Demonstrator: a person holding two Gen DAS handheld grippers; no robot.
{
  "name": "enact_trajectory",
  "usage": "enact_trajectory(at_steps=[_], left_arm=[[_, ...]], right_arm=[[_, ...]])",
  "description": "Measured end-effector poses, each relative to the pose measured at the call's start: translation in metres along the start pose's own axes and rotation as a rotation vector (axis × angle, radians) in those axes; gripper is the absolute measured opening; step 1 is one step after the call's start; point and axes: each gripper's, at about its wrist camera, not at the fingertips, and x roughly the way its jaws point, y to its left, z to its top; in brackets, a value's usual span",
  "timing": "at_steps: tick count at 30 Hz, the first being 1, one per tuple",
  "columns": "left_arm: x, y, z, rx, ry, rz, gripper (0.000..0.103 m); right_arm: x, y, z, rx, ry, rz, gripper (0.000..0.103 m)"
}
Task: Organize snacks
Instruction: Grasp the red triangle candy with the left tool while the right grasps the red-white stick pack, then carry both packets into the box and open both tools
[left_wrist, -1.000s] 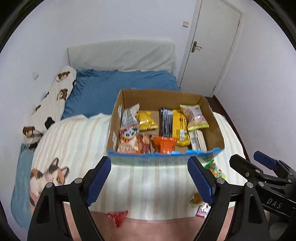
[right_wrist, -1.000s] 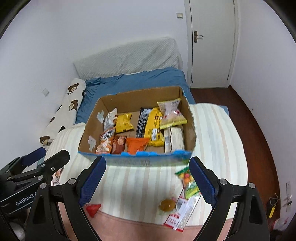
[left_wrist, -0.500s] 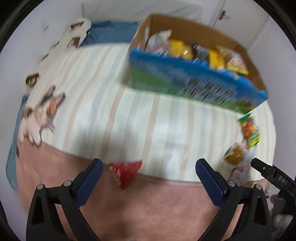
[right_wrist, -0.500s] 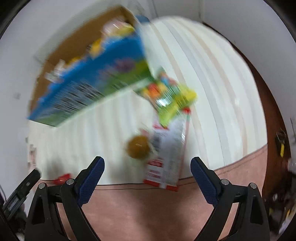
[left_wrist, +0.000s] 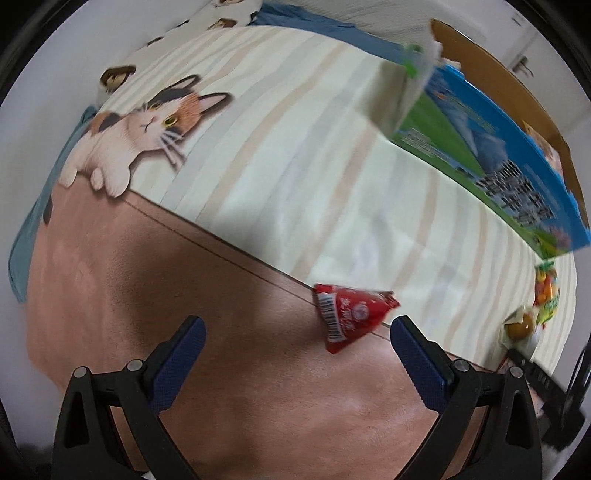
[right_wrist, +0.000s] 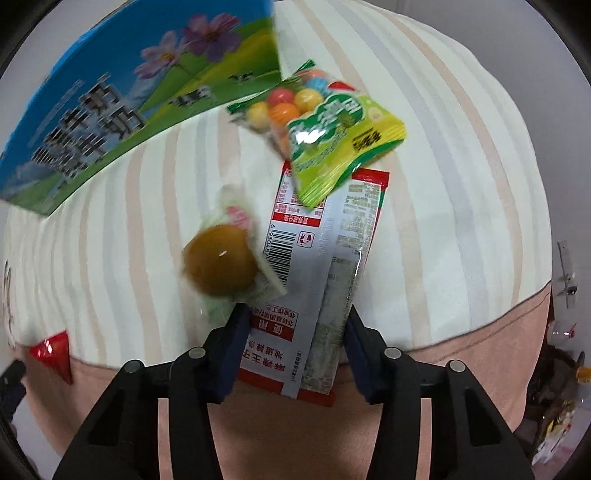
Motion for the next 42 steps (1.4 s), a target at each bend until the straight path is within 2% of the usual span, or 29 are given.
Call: enact_trajectory(at_steps=[3, 8, 13, 15, 17, 19, 22, 25, 28, 31, 35, 39, 42], left_arm=[[0.004, -0.003, 0.005, 0.009, 0.02, -0.035, 0.103], [0.022, -0.029, 0.011, 0.122, 0.072, -0.042, 0.103], [0.049, -0.05, 0.012, 0.219, 0.134, -0.043, 0.102], [0.057, -0.056, 0.01, 0.238, 0.151, -0.055, 0.092], [0.064, -0.057, 0.008, 0.246, 0.17, -0.054, 0.06], [0.068, -0.059, 0.005, 0.256, 0.167, -0.035, 0.055], [0.066, -0.061, 0.0, 0.266, 0.152, -0.027, 0.055], [0.06, -0.064, -0.013, 0.271, 0.158, -0.035, 0.054], [0.051, -0.082, -0.034, 0.288, 0.16, -0.045, 0.054], [0.044, -0.093, -0.05, 0.295, 0.17, -0.073, 0.053], [0.032, -0.117, -0.067, 0.316, 0.174, -0.102, 0.053], [0.015, -0.141, -0.071, 0.332, 0.175, -0.141, 0.053], [-0.002, -0.161, -0.068, 0.333, 0.165, -0.185, 0.053]], right_arm=[[-0.001, 0.008, -0.019, -0.02, 0.031, 0.043, 0.051], [0.002, 0.03, -0.052, -0.061, 0.093, 0.109, 0.05], [0.008, 0.036, -0.062, -0.041, 0.117, 0.134, 0.051], [0.009, 0.03, -0.06, 0.001, 0.131, 0.17, 0.056], [0.012, 0.027, -0.056, 0.033, 0.138, 0.189, 0.061], [0.016, 0.027, -0.055, 0.062, 0.141, 0.186, 0.062], [0.028, 0.027, -0.042, 0.091, 0.138, 0.163, 0.061], [0.029, 0.032, -0.036, 0.049, 0.118, 0.116, 0.048], [0.022, 0.036, -0.043, 0.008, 0.1, 0.114, 0.043], [0.012, 0.034, -0.056, -0.007, 0.092, 0.126, 0.043], [0.0, 0.027, -0.056, -0.016, 0.082, 0.156, 0.042], [-0.014, 0.021, -0.056, -0.009, 0.063, 0.202, 0.042], [-0.039, 0.02, -0.056, -0.013, 0.039, 0.23, 0.042]])
